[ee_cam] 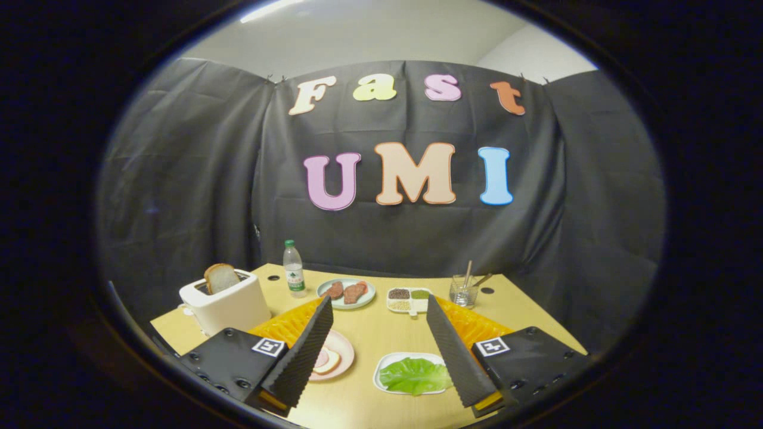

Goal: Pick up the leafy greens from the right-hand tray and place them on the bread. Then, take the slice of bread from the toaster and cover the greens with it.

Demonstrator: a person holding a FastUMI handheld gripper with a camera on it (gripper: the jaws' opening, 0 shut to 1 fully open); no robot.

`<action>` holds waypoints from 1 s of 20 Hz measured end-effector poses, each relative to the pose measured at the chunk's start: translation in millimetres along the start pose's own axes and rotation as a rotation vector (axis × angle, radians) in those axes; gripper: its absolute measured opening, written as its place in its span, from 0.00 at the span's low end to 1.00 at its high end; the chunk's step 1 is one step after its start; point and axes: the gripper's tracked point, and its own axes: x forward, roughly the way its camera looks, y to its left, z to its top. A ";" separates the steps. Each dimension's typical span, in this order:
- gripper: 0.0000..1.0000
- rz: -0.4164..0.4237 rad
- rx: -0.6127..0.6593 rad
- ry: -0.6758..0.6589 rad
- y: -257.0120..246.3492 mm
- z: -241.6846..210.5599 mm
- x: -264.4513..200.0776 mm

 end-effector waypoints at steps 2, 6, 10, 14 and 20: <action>0.99 0.010 0.069 0.009 -5.9 -5.5 1.3; 0.98 0.010 0.215 0.040 -25.6 -20.9 6.8; 0.96 -0.004 0.399 0.049 -55.4 -38.3 16.2; 0.96 -0.076 0.580 0.031 -102.0 -57.2 23.7; 0.97 -0.175 0.762 0.130 -142.9 -120.8 28.4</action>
